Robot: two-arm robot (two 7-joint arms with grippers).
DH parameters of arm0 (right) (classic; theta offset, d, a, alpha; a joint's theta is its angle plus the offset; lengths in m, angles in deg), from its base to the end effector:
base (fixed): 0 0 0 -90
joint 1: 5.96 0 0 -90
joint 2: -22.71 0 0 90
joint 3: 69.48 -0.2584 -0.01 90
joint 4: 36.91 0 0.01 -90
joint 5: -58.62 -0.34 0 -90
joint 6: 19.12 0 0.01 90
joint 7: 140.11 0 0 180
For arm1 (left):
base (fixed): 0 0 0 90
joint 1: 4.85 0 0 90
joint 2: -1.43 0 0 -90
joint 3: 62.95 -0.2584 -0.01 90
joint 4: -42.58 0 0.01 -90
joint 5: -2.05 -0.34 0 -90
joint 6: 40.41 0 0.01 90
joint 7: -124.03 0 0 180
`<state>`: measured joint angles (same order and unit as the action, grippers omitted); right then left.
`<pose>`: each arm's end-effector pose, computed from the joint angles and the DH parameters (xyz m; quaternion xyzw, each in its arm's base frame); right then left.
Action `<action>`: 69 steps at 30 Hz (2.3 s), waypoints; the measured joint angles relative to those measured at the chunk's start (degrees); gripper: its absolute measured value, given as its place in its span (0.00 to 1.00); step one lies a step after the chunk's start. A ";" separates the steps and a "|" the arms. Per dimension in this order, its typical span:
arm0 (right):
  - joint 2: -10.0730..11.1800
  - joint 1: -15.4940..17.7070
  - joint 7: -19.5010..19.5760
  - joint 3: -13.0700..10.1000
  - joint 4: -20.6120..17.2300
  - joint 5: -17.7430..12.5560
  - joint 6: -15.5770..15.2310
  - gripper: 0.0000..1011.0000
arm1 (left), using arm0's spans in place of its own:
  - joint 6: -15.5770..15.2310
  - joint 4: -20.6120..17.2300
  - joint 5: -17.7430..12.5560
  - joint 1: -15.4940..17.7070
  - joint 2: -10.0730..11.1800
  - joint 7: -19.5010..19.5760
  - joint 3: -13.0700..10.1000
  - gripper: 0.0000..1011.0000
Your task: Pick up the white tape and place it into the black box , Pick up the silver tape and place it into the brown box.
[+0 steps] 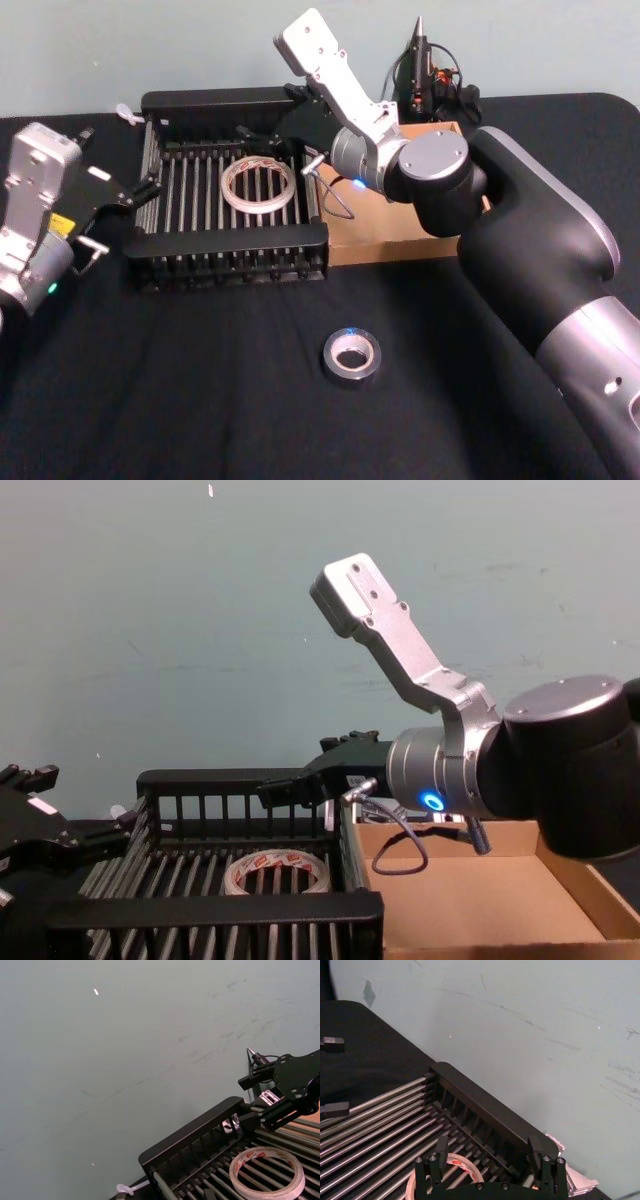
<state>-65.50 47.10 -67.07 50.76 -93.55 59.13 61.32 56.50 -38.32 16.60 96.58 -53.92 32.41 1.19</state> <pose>0.4837 0.1345 -0.2180 -0.1791 -0.0661 -0.4206 0.8870 0.3824 0.0565 -0.2828 0.1415 -0.1325 0.5799 0.7913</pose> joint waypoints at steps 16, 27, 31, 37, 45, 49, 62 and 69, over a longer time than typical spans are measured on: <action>0.41 0.79 -0.57 -0.77 -1.27 -0.01 -0.04 0.99 | 0.00 0.00 0.00 0.00 0.00 0.00 0.00 0.99; 3.96 5.96 -2.82 -3.97 -10.18 -2.21 -1.94 0.99 | 0.00 0.00 0.00 0.00 0.00 0.00 0.00 0.99; 6.00 8.70 -3.79 -5.16 -14.66 -3.65 -2.55 0.99 | 0.00 0.00 0.00 0.00 0.00 0.00 0.00 0.99; 9.83 13.89 -4.91 -6.94 -22.14 -6.21 -3.49 0.99 | 0.00 0.00 0.00 0.00 0.00 0.00 0.00 0.99; 14.99 20.80 -5.48 -8.81 -29.87 -8.91 -4.01 0.99 | 0.00 0.00 0.00 0.00 0.00 0.00 0.00 0.99; 18.04 24.92 -5.72 -9.83 -33.81 -10.24 -4.18 0.99 | 0.00 0.00 0.00 0.00 0.00 0.00 0.00 0.99; 24.82 34.04 -6.41 -10.99 -42.20 -12.67 -4.97 0.99 | 0.00 0.00 0.00 0.00 0.00 0.00 0.00 0.99; 26.40 36.11 -6.45 -9.38 -43.06 -12.57 -6.93 0.99 | 0.00 0.00 0.00 0.00 0.00 0.00 0.00 0.99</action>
<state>-39.10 83.21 -73.52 41.38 -136.61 46.57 54.39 56.50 -38.31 16.60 96.58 -53.93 32.41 1.19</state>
